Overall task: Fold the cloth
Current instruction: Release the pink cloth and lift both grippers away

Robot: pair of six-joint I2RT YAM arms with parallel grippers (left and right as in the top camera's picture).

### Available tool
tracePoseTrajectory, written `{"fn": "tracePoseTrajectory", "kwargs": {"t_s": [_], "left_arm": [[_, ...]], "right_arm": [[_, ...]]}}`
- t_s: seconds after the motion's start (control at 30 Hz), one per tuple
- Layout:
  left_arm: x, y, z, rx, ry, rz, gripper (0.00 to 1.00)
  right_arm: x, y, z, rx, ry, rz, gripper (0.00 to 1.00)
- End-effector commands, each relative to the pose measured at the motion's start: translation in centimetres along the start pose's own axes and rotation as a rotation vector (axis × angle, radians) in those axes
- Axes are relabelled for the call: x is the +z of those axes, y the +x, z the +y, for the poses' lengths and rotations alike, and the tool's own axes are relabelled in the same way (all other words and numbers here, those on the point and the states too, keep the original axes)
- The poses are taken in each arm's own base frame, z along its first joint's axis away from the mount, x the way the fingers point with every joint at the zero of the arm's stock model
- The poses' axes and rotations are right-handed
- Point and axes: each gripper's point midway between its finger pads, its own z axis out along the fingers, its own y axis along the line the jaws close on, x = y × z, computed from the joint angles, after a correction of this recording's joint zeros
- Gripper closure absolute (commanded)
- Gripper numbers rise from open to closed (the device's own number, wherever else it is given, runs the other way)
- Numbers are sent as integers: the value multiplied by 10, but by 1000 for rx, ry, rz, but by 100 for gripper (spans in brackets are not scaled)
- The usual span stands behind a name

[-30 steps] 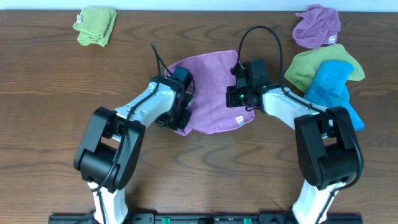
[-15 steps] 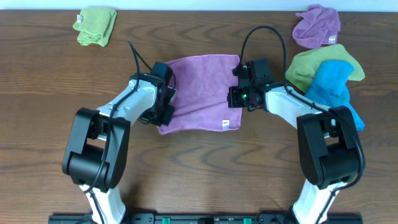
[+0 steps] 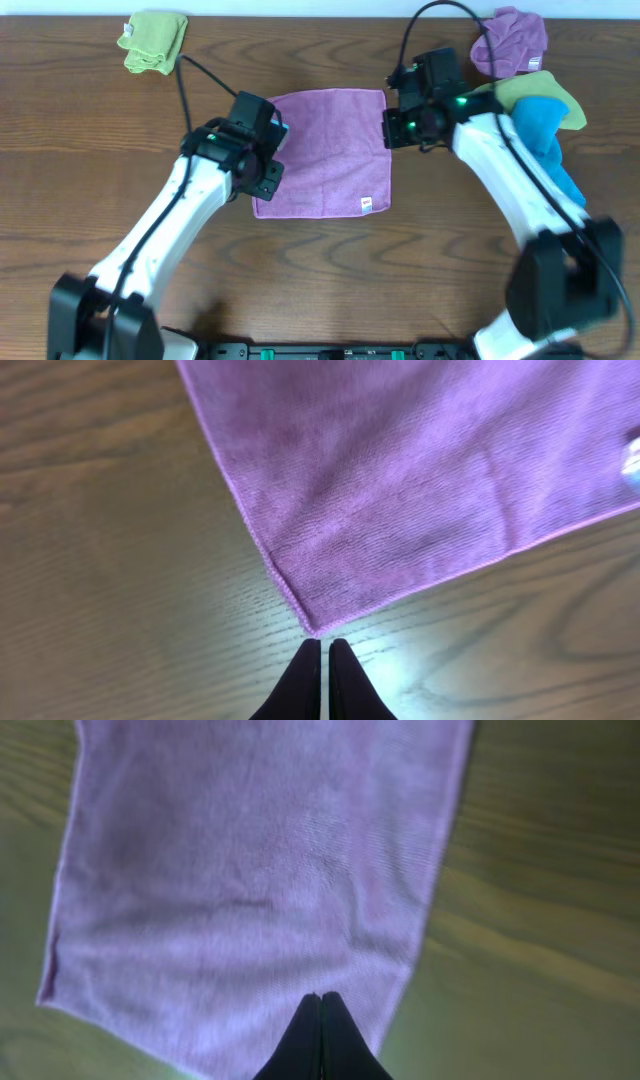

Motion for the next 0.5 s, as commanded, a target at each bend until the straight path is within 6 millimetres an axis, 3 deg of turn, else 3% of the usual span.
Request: {"fn": "tracePoseTrajectory", "kwargs": {"t_s": [0.0, 0.2, 0.23, 0.33, 0.37, 0.4, 0.47], "left_arm": [[-17, -1, -7, -61, 87, -42, 94], [-39, -9, -35, -131, 435, -88, 94], [-42, -10, -33, -151, 467, -97, 83], [-49, -13, -33, -181, 536, -115, 10], [-55, -15, -40, -170, 593, -128, 5], [-61, -17, -48, -150, 652, -143, 5], [-73, -22, -60, -128, 748, -173, 5]], "right_arm": [[-43, 1, -4, -33, 64, -42, 98], [-88, 59, 2, -10, 65, 4, 98], [-96, 74, 3, -7, 61, 0, 98], [-119, 114, 12, -27, 25, -44, 99], [-127, 129, 15, -41, 15, -62, 77], [-131, 140, 17, -51, 4, -74, 47], [-137, 163, 27, -69, -58, -103, 4]]}}
